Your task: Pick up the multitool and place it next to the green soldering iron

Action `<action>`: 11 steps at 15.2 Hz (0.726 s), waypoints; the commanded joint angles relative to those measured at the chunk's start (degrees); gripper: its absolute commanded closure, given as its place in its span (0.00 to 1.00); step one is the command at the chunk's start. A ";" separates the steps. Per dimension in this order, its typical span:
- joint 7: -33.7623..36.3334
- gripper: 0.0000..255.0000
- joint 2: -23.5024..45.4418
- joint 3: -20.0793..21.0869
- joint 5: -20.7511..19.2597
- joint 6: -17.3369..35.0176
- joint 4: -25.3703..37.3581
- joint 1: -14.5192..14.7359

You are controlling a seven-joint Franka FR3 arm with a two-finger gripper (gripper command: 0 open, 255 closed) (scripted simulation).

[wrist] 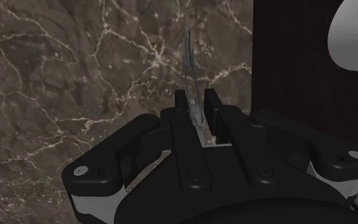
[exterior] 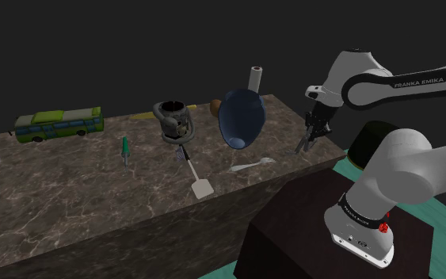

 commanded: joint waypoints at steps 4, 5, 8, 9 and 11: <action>-0.06 1.00 -1.23 1.01 0.94 -2.10 0.92 0.15; -0.08 1.00 -1.80 1.50 1.40 -3.12 1.41 0.25; -0.15 1.00 -3.27 2.94 2.76 -6.08 2.96 0.56; -0.17 1.00 -3.69 3.41 3.20 -7.02 3.51 0.68; -0.20 1.00 -4.45 4.30 4.05 -8.86 4.64 0.93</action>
